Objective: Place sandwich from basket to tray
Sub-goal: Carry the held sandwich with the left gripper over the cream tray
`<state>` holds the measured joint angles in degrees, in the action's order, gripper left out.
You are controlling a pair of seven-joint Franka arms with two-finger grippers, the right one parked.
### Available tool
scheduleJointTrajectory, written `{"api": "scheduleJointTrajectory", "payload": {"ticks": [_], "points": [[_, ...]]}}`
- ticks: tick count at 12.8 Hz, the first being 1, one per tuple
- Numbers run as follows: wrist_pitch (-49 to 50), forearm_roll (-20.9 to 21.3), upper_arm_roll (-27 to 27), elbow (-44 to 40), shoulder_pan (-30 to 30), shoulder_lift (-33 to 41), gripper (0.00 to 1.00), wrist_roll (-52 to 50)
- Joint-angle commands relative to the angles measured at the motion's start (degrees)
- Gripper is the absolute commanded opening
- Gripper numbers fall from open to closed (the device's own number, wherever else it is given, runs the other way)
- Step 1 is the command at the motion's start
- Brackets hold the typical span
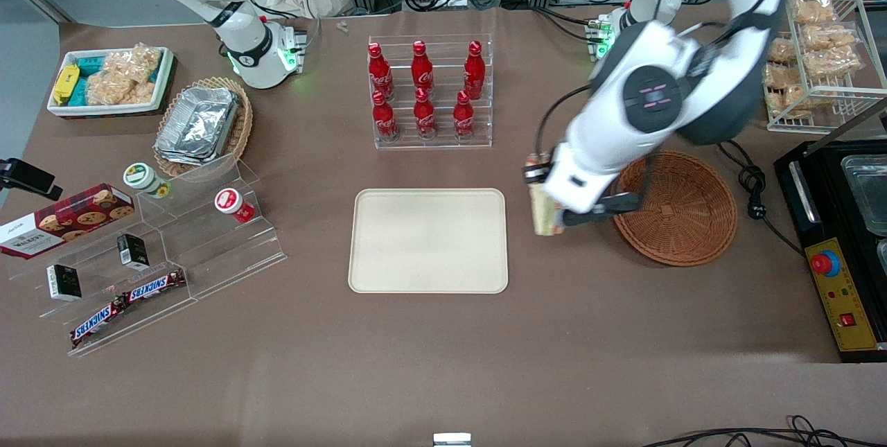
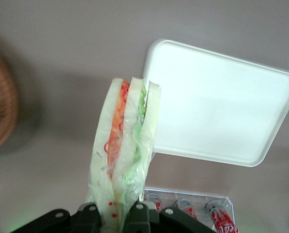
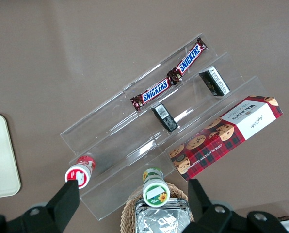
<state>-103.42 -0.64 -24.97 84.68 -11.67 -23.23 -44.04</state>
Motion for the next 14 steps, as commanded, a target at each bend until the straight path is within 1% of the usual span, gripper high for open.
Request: {"api": "scheduleJointTrajectory", "payload": {"ticks": [1, 3, 5, 6, 7, 8, 10, 12, 13, 14], "points": [[-5.6, 4.6, 0.0, -5.6, -6.3, -10.4, 0.0, 0.2], [-10.4, 9.8, 0.0, -5.7, -9.9, -15.5, 0.0, -2.7], [-16.0, 13.6, 0.1, -6.0, -12.4, -20.5, 0.0, -5.1], [-17.4, 16.2, 0.1, -6.3, -12.8, -22.5, 0.0, -5.4], [-17.3, 19.0, 0.1, -6.5, -12.8, -23.2, 0.0, -6.3], [-17.1, 20.8, 0.1, -6.5, -12.7, -23.3, 0.0, -7.0], [-16.9, 21.3, 1.6, -6.2, -12.8, -23.3, 0.01, -9.6], [-16.0, 21.3, 2.7, -5.9, -12.8, -23.4, 0.09, -11.4], [-16.0, 21.3, 2.9, -5.9, -12.8, -23.8, 0.32, -13.5], [-16.0, 21.6, 2.9, -6.0, -12.9, -23.8, 0.87, -16.3]]}}
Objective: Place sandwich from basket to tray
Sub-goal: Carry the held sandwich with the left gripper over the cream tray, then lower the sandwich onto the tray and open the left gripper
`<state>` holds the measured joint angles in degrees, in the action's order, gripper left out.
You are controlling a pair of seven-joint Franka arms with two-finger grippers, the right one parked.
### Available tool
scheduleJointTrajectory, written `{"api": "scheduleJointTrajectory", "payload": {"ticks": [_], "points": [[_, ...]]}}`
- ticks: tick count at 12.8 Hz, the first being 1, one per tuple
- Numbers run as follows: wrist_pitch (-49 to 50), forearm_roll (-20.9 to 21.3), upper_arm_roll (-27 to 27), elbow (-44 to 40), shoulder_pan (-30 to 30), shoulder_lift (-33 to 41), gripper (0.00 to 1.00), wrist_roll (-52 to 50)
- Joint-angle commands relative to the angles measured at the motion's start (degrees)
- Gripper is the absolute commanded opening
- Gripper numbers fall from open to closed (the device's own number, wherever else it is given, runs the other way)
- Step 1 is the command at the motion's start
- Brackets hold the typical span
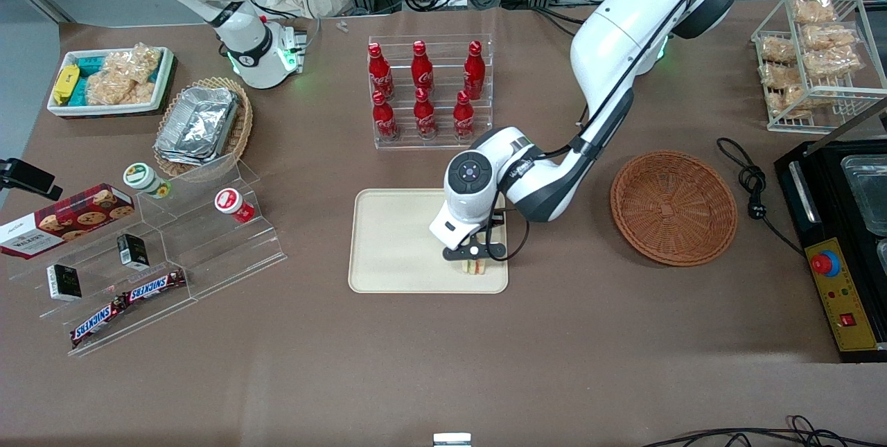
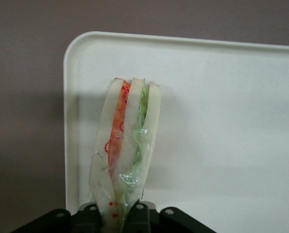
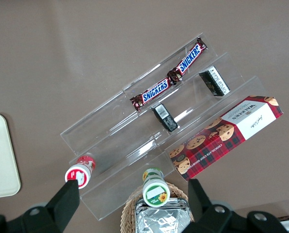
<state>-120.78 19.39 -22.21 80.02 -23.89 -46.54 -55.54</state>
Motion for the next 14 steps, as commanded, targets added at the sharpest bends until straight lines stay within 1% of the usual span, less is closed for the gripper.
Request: {"api": "scheduleJointTrajectory", "payload": {"ticks": [1, 2, 3, 5, 6, 7, 8, 9, 10, 11, 12, 14], "points": [[1.4, 3.2, 0.1, -1.5, -0.6, -0.1, 1.0, -6.0], [1.7, 4.2, 0.1, -1.6, -0.5, 0.4, 1.0, -6.2], [2.5, 4.3, 0.1, -1.6, -0.4, 1.6, 1.0, -6.2], [8.9, 4.2, 0.1, -1.8, 0.2, 6.3, 1.0, -7.3], [12.3, 3.8, 0.3, -1.2, 1.4, 9.2, 1.0, -6.0], [13.2, 3.6, -0.5, -0.3, 5.0, 11.4, 1.0, -5.3], [13.2, 3.3, -1.1, 0.4, 6.3, 13.5, 1.0, -2.6], [13.6, 1.9, -0.8, 1.2, 6.7, 15.6, 1.0, 1.8], [14.1, -0.7, 0.0, 3.7, 8.1, 18.7, 1.0, 7.2], [14.2, -3.5, 2.1, 6.8, 8.7, 22.3, 1.0, 12.6], [14.3, -6.3, 5.9, 10.0, 8.4, 26.3, 1.0, 18.6], [15.4, -12.2, 11.4, 15.1, 8.5, 33.2, 1.0, 30.5]]}}
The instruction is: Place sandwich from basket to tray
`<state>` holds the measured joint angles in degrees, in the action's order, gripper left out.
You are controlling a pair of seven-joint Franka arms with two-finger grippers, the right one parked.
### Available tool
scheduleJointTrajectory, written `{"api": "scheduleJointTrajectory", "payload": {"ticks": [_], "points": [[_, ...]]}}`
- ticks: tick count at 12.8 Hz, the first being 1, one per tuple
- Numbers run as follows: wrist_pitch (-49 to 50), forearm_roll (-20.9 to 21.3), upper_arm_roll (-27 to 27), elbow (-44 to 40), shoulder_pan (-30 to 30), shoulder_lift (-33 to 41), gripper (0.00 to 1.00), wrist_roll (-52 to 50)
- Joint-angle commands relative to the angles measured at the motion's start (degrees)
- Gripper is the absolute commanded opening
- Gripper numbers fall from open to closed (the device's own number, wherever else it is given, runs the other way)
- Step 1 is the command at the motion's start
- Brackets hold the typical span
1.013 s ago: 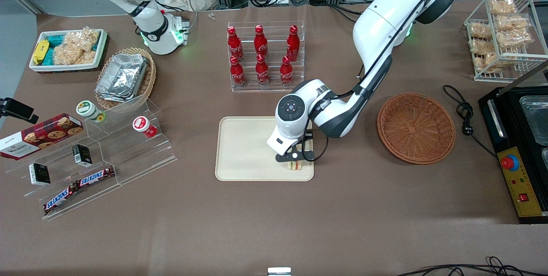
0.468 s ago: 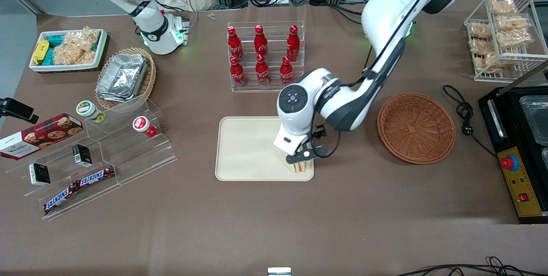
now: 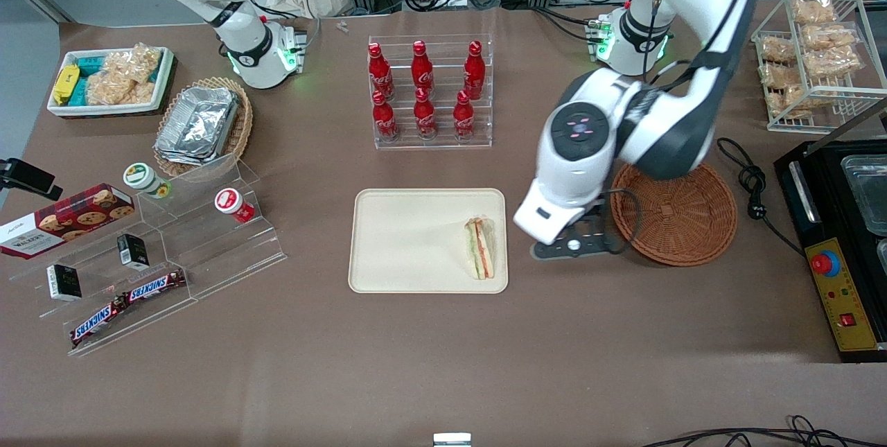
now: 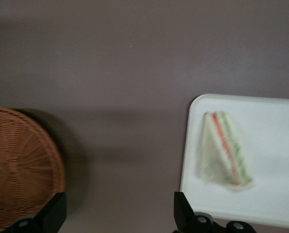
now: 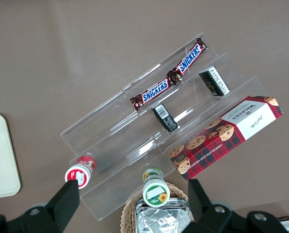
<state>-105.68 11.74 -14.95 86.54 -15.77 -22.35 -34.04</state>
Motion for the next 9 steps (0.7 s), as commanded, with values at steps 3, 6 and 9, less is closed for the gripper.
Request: {"api": "scheduleJointTrajectory", "payload": {"ticks": [3, 6, 9], "points": [[6.1, -8.2, 9.8, 9.7, 2.7, 13.7, 1.0, 26.1], [10.4, -8.3, 9.9, 8.0, 7.4, 15.0, 1.0, 37.0], [11.6, -9.7, 9.9, 5.9, 12.8, 14.4, 1.0, 43.5]]}}
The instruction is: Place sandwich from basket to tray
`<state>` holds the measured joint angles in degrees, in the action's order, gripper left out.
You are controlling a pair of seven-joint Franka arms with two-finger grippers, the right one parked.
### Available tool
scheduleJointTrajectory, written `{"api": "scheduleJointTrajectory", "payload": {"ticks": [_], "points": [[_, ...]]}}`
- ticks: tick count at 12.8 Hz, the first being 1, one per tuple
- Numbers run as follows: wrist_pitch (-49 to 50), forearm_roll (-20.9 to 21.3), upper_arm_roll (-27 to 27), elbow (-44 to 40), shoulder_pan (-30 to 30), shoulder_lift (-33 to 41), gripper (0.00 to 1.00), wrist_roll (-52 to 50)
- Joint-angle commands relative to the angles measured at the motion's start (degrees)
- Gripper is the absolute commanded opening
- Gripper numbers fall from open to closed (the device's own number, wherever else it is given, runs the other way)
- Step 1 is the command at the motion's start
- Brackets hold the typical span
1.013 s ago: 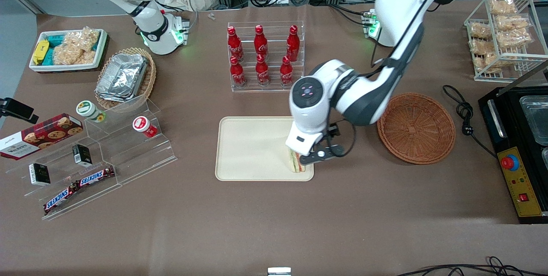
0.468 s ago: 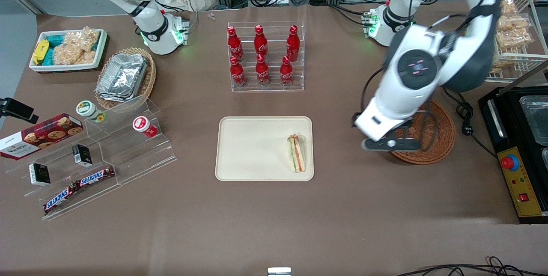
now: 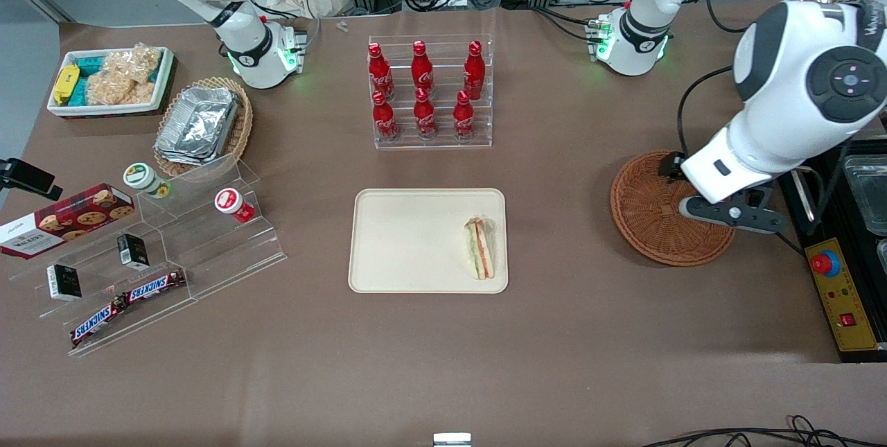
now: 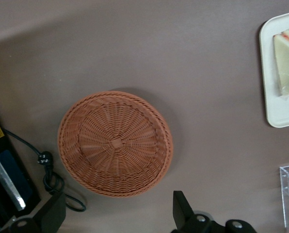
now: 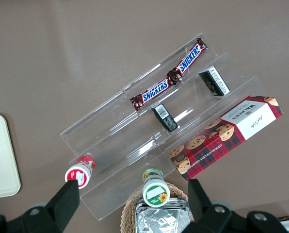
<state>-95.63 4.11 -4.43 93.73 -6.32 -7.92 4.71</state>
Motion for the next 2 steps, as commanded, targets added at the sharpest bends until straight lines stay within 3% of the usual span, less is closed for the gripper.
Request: {"api": "scheduleJointTrajectory", "payload": {"ticks": [1, 2], "points": [[1.7, -2.7, -0.6, -1.9, 4.7, -0.1, 1.0, 8.9], [2.9, -2.8, -0.6, -2.6, 5.5, -0.1, 1.0, 10.8]]}}
